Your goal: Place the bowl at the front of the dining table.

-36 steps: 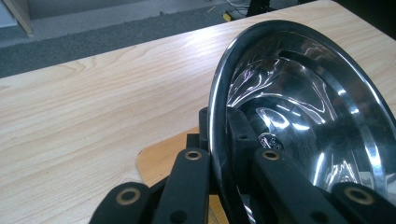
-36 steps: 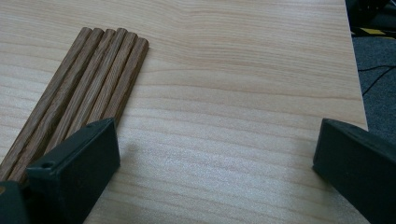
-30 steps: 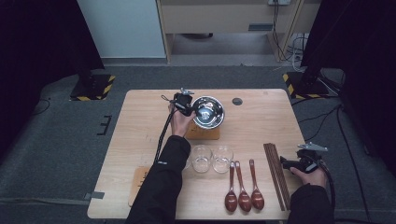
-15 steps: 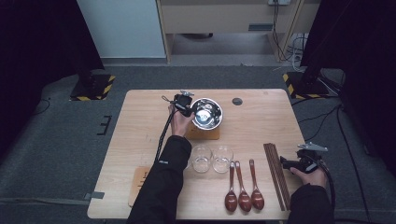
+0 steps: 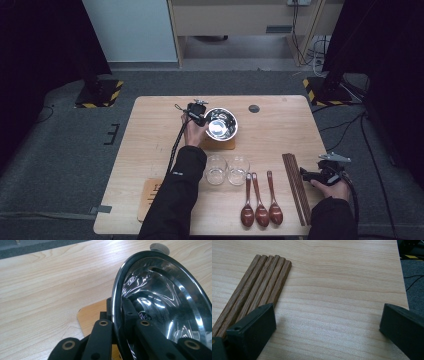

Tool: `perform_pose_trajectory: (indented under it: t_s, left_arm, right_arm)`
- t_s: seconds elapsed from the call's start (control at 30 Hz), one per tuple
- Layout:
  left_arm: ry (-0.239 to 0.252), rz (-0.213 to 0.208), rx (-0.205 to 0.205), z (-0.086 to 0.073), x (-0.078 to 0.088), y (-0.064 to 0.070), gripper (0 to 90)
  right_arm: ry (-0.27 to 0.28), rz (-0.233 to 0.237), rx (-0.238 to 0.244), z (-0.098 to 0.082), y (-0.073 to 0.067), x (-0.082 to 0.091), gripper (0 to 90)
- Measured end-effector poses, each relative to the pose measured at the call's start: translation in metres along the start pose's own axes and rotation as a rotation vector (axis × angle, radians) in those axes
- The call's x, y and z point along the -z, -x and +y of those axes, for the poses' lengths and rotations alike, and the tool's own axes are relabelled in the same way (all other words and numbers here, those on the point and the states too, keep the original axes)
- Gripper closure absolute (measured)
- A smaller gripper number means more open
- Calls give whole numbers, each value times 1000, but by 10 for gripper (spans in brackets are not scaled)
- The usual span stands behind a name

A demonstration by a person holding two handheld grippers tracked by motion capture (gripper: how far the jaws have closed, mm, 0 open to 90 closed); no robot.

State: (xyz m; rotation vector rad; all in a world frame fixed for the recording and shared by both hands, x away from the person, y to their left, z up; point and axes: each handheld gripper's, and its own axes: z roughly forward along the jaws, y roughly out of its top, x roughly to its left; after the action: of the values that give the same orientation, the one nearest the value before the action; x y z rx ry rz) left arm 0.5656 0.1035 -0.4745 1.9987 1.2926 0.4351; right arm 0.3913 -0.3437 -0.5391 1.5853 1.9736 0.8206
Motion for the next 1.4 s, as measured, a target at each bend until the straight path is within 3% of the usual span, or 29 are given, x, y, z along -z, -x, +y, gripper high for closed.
perform_pose_trajectory:
  t_s: [0.33,0.73,1.1,1.4]
  left_arm:
    - [-23,0,16,-7,-10,-2,868]
    - [-29,-3,8,-9,-14,-1,866]
    - [-95,44,-13,-12,-17,-4,816]
    - [-132,54,-14,-14,-18,-4,785]
  right_arm:
    - [0,0,0,0,0,0,5]
    - [1,0,3,0,0,0,5]
    - [1,0,3,0,0,0,5]
    - [0,0,0,0,0,0,5]
